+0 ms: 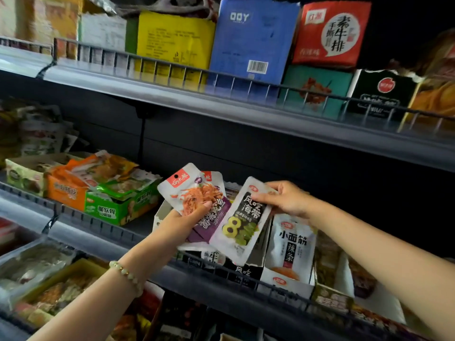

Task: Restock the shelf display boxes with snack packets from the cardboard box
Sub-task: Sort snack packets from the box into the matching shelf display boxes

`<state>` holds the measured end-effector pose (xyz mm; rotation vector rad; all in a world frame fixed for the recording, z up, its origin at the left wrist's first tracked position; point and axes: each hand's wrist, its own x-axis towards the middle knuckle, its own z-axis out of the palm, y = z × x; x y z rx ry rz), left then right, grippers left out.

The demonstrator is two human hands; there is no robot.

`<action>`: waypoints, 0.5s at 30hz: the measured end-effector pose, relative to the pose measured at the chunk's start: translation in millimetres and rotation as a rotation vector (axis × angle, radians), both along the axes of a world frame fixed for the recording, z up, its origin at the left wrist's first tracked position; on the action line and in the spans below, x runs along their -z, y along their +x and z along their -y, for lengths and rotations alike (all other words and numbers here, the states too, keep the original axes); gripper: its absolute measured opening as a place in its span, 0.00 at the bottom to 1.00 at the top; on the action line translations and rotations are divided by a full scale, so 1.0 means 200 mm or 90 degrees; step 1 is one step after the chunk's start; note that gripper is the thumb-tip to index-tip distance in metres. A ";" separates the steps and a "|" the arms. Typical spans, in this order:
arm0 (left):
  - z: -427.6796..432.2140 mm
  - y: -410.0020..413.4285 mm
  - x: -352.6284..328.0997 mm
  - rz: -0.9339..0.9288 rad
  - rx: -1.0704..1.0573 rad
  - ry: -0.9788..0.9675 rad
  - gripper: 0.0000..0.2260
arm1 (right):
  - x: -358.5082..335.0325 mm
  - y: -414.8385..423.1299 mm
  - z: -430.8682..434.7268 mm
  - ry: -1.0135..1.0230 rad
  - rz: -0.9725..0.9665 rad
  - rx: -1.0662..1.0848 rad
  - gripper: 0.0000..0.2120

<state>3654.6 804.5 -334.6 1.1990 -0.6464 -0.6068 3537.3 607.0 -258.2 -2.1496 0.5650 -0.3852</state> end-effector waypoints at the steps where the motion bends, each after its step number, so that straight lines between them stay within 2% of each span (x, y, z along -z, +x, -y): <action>1: 0.02 -0.01 0.00 -0.007 -0.012 -0.005 0.08 | -0.03 -0.04 0.05 0.003 0.032 0.036 0.10; 4: 0.06 -0.03 0.00 -0.013 -0.028 0.012 0.04 | -0.11 -0.14 0.15 -0.014 0.113 0.106 0.03; 8: 0.11 -0.04 0.01 -0.004 -0.011 0.034 0.05 | -0.13 -0.11 0.23 -0.064 0.152 0.184 0.08; 13: 0.15 -0.03 0.03 -0.004 -0.009 0.054 0.07 | -0.06 0.08 0.31 -0.169 0.095 0.225 0.10; 15: 0.16 -0.02 0.04 -0.003 -0.005 0.064 0.07 | -0.02 0.16 0.33 -0.190 0.026 0.220 0.16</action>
